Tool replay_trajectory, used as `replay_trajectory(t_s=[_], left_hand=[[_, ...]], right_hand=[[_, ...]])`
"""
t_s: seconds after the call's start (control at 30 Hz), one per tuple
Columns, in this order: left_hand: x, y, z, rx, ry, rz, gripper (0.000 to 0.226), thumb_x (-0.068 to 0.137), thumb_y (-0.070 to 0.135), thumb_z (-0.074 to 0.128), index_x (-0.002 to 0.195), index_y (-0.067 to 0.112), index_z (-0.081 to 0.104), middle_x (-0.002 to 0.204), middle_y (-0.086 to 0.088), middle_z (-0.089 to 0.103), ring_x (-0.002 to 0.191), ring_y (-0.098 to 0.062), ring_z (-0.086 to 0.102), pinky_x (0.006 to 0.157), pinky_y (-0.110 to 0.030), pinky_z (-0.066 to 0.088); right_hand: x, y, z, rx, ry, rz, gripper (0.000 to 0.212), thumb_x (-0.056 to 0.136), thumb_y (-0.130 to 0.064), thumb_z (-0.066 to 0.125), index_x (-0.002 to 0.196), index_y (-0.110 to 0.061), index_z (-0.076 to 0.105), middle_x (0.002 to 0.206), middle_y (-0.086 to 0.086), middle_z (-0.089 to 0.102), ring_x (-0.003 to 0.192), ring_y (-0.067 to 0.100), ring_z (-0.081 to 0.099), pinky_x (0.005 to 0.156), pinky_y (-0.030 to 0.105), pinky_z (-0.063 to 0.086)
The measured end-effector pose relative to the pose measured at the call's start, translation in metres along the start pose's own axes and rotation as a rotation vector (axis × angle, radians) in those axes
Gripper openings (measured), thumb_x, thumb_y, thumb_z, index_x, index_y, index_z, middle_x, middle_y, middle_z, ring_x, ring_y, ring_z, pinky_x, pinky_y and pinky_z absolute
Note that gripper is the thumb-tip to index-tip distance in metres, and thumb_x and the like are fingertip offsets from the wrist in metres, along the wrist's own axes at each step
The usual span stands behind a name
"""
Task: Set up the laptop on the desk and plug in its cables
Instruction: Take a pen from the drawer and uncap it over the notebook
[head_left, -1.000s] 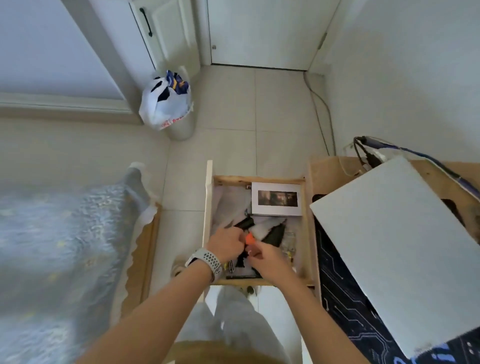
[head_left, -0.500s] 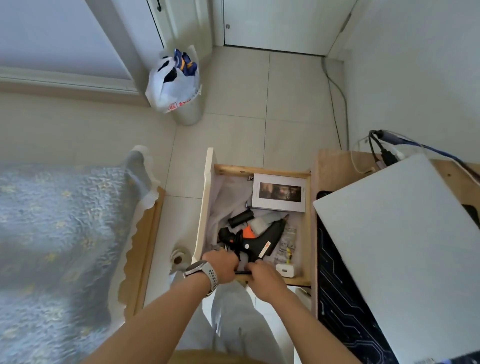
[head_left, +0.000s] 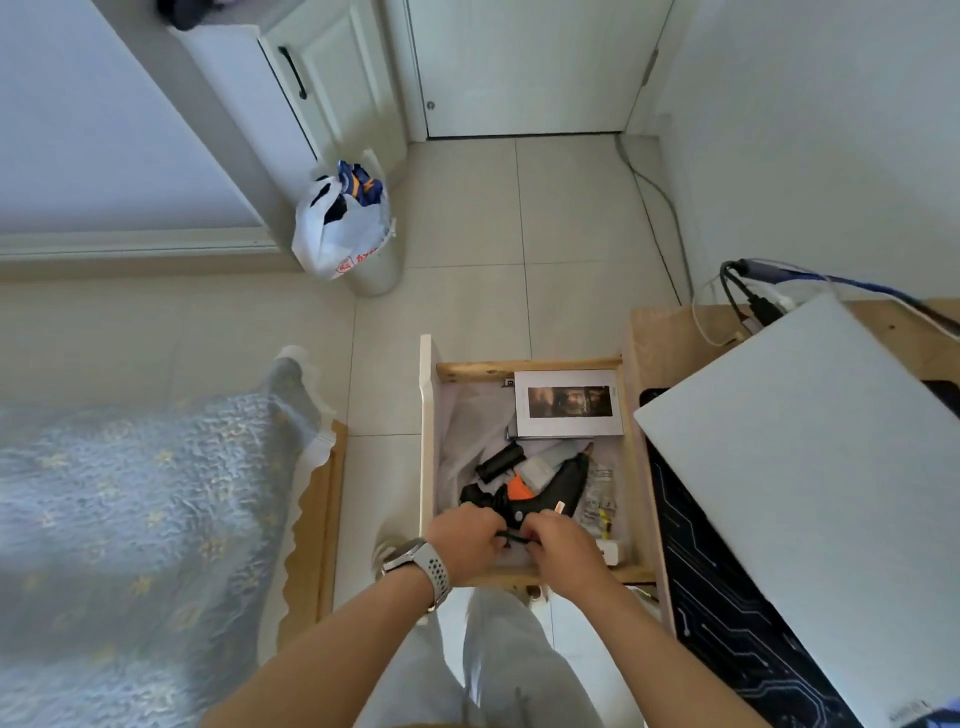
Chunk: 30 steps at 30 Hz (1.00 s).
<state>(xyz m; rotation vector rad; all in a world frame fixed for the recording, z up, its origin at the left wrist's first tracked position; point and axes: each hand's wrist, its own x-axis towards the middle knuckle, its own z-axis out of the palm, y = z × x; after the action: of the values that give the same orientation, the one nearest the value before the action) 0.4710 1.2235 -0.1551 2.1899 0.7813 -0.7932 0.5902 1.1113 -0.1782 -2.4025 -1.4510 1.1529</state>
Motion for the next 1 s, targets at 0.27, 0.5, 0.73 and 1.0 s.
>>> replay_trajectory(t_s=[0.27,0.5,0.73,1.0], left_hand=[[-0.015,-0.008,-0.063,-0.185,0.208,0.159,0.017,0.095,0.018,0.053,0.104,0.018,0.067,0.09,-0.003,0.071,0.076,-0.014,0.062,0.069,-0.026,0.048],[-0.045,0.007,-0.123,-0.526,0.388,0.434,0.008,0.084,0.016,0.066,0.088,0.022,0.07,0.074,0.001,0.071,0.07,-0.015,0.067,0.07,-0.029,0.056],[-0.077,0.059,-0.15,-0.624,0.372,0.548,0.007,0.086,0.028,0.069,0.088,0.023,0.074,0.082,0.006,0.076,0.08,-0.009,0.071,0.083,-0.038,0.056],[-0.122,0.103,-0.153,-0.461,0.115,0.732,0.018,0.086,0.009,0.069,0.082,0.025,0.076,0.077,0.016,0.073,0.076,0.004,0.067,0.08,-0.018,0.05]], right_hand=[[0.002,-0.033,-0.028,0.216,0.233,-0.004,0.014,0.091,-0.013,0.056,0.103,-0.017,0.061,0.1,0.0,0.069,0.092,0.019,0.063,0.077,0.041,0.053],[-0.025,-0.075,-0.087,0.553,0.53,0.031,0.01,0.089,-0.009,0.062,0.091,-0.019,0.063,0.086,-0.008,0.067,0.085,0.01,0.064,0.078,0.031,0.054],[-0.095,-0.129,-0.142,0.987,1.086,0.179,0.019,0.087,-0.003,0.067,0.082,-0.021,0.064,0.076,-0.01,0.067,0.075,0.01,0.067,0.071,0.026,0.056],[-0.172,-0.146,-0.156,1.424,1.415,0.209,0.009,0.093,0.003,0.055,0.097,0.0,0.062,0.093,0.019,0.068,0.075,0.017,0.072,0.07,0.025,0.057]])
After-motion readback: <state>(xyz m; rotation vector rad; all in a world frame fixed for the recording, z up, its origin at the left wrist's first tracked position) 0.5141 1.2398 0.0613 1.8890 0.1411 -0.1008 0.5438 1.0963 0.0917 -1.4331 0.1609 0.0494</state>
